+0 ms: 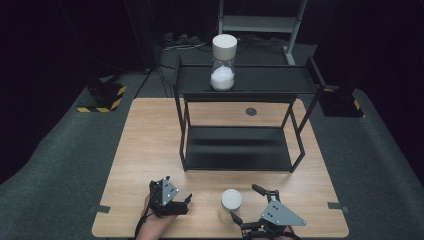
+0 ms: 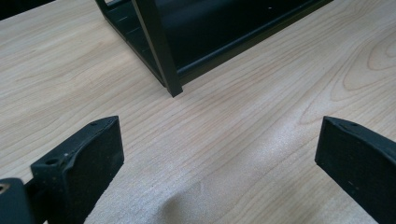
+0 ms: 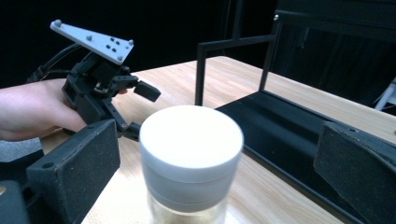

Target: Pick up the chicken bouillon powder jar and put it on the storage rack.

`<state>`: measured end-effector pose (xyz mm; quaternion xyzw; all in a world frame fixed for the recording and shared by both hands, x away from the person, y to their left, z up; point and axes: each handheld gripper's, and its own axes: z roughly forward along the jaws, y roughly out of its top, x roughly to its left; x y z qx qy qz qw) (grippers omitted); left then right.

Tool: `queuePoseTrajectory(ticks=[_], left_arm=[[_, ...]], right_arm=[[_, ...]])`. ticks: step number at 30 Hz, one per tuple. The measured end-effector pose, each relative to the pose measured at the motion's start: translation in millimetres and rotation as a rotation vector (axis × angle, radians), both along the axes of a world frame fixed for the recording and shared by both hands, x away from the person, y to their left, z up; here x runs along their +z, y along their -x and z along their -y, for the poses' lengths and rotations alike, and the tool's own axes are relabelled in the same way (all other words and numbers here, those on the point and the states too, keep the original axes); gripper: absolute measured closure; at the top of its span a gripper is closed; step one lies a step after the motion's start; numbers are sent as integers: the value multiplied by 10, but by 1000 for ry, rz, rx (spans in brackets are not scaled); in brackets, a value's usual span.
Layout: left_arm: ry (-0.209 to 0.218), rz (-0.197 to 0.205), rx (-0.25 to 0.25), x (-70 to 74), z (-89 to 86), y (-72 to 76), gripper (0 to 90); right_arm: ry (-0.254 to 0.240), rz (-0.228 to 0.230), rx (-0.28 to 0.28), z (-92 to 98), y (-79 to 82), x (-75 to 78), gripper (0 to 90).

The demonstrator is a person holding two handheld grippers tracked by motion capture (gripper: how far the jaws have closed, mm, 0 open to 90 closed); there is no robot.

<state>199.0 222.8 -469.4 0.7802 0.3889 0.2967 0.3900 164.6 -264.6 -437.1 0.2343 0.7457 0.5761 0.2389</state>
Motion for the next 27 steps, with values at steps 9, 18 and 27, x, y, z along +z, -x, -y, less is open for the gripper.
queuePoseTrajectory(ticks=[9,18,27], left_arm=[[2,1,3,-2,-2,5,14],[6,2,0,-3,-11,4,14],[12,0,3,-4,-19,1,13]], right_arm=[[3,-31,19,-84,-71,-110,0],[-8,-57,50,-81,-186,-219,104],[-41,-91,101,-4,-317,-324,301]])
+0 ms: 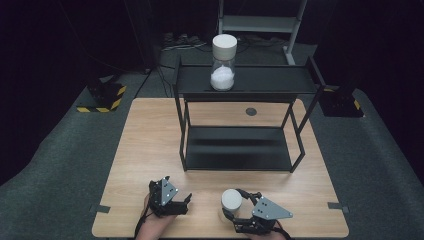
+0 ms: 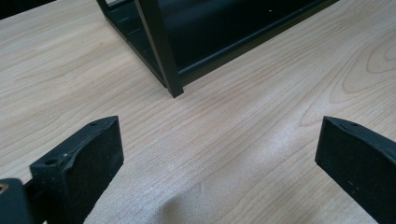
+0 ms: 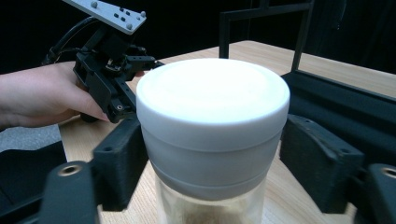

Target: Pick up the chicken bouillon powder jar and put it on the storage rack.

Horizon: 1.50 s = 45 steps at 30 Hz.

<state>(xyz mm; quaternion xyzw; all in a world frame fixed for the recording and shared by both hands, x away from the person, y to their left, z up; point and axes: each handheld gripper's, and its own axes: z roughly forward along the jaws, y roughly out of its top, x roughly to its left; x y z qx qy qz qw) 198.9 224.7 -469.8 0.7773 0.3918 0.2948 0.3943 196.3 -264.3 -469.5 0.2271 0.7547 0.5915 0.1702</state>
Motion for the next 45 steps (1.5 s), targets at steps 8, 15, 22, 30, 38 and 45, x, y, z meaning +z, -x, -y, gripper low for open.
queuePoseTrajectory(ticks=[8,15,22,30,38,45], left_arm=[[2,0,-1,-1,-4,-1,13],[0,-1,-8,1,-9,-6,13],[-6,2,-13,1,-2,-2,13],[1,-2,-17,2,-17,-10,13],[2,-2,-20,1,-22,-12,13],[1,-2,-23,2,-23,-14,13]], right_arm=[[-6,10,12,7,-4,-32,333],[-6,12,12,8,-5,-28,335],[-12,-14,4,24,-25,0,336],[-16,-8,-52,95,-8,25,336],[-33,14,-127,288,21,58,335],[-42,25,-178,426,49,85,335]])
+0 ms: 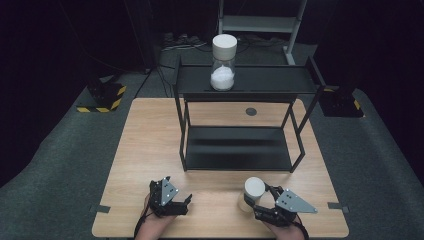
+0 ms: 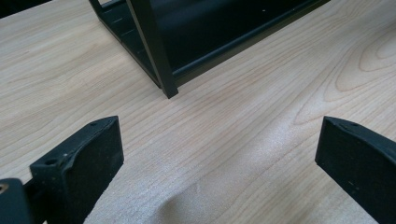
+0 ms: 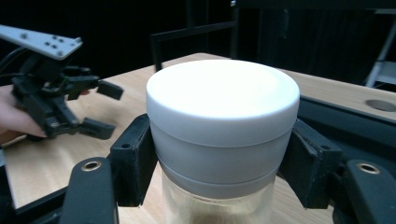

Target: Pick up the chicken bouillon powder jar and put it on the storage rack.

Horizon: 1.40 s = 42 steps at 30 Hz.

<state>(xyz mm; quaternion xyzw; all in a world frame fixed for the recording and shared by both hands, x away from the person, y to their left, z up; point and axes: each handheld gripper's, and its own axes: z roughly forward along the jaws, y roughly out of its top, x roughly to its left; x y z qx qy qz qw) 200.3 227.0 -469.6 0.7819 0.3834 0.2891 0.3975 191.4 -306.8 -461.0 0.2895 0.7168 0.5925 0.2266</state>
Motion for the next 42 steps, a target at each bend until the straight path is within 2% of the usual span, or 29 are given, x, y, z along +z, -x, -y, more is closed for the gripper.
queuePoseTrajectory(ticks=[7,18,26,33,42], left_arm=[[-1,-1,-1,2,1,-3,13],[1,0,0,-1,0,0,13],[9,3,2,-6,-15,7,13],[12,6,0,-10,-22,11,13],[16,4,-4,-10,-34,6,13]], right_arm=[[-25,12,-70,150,34,22,335],[-37,42,-112,225,58,92,335],[-70,45,-135,257,-3,220,335],[-78,54,-152,259,-107,437,335],[-112,57,-177,312,-260,640,335]])
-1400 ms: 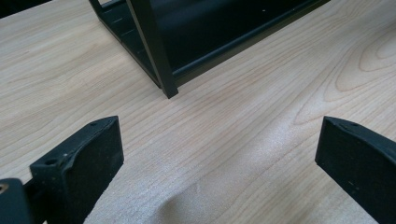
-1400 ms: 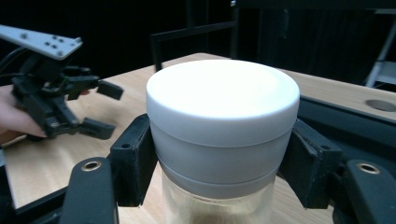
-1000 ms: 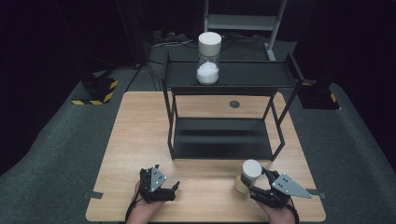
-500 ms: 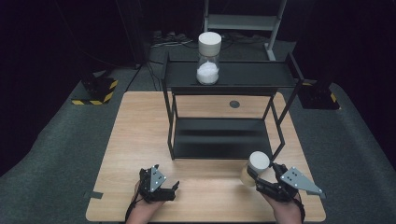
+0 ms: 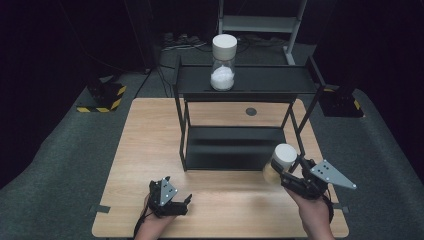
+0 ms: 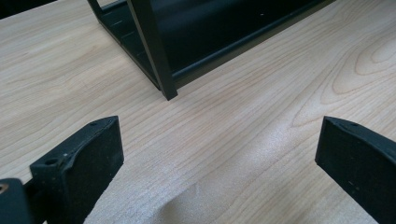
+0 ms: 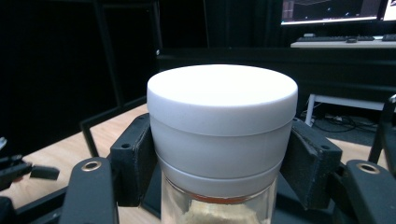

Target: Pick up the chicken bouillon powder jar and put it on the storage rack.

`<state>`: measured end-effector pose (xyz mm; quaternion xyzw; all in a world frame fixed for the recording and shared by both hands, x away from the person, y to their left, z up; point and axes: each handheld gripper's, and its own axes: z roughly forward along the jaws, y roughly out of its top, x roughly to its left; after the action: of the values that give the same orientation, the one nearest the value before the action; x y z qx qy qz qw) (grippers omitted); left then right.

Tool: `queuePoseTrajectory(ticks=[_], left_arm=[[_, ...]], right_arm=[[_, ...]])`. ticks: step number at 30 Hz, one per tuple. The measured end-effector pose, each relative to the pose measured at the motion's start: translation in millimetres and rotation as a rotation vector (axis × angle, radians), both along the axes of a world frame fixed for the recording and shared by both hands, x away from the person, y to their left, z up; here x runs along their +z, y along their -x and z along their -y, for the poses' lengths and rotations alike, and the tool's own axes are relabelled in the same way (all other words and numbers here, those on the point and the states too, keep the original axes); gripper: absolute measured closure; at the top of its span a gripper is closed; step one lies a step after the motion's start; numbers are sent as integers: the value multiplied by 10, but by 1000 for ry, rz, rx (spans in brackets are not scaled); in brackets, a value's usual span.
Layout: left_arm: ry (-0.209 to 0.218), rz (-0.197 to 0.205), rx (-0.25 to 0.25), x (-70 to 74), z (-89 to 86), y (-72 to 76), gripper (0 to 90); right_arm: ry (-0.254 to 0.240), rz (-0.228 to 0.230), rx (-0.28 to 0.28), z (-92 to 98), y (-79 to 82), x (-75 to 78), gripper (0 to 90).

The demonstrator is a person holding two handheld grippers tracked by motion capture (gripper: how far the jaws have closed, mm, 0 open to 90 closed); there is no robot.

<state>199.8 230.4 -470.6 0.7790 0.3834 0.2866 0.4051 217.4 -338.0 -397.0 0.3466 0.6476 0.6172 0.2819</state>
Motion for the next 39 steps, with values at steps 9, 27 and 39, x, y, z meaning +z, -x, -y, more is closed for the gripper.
queuePoseTrajectory(ticks=[9,27,39], left_arm=[[5,0,-1,-3,-8,0,13],[8,-3,-6,-1,-19,-9,13],[26,-8,-10,-5,-55,-20,13]], right_arm=[[15,32,-21,-20,-127,241,335],[33,106,-34,-137,-303,740,336],[20,142,-41,-209,-401,969,336]])
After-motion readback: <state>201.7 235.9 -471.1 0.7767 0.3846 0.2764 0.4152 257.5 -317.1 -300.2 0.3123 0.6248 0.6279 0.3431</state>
